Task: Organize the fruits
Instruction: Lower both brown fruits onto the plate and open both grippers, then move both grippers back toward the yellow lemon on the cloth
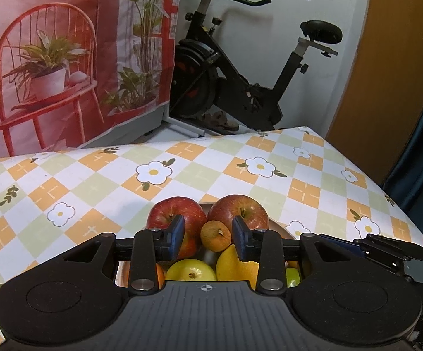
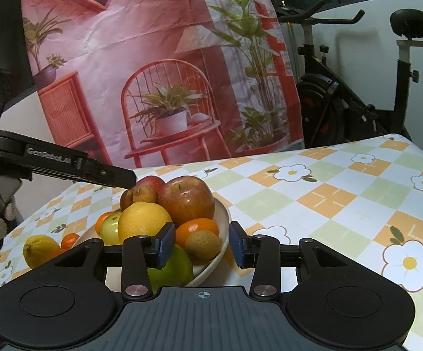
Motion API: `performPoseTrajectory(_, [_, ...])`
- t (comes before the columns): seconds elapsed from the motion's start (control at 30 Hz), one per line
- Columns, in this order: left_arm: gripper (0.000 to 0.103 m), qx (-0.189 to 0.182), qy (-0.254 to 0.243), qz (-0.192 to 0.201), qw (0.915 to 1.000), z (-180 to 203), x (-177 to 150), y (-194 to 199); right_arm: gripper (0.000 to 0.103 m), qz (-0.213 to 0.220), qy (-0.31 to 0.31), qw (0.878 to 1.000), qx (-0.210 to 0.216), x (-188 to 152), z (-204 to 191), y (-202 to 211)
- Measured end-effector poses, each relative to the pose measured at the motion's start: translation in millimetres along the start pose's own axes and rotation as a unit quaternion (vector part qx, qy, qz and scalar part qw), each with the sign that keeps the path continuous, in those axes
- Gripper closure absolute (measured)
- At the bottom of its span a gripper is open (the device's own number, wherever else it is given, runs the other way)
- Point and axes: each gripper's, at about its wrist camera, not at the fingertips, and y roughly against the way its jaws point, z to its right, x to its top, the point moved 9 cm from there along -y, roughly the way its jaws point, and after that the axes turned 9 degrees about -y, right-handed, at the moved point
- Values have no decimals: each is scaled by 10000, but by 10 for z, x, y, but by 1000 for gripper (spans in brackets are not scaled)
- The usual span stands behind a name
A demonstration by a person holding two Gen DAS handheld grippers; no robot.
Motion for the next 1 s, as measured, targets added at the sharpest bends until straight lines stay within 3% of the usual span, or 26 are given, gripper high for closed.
performPoseTrajectory(0.43, [65, 245, 236, 173, 9993, -273, -93, 384, 61, 103, -92, 9998, -169, 19, 36, 116])
performPoseTrajectory(1.0, [65, 477, 254, 220, 9983, -584, -343, 895, 59, -199, 209, 9991, -326, 61, -476, 272])
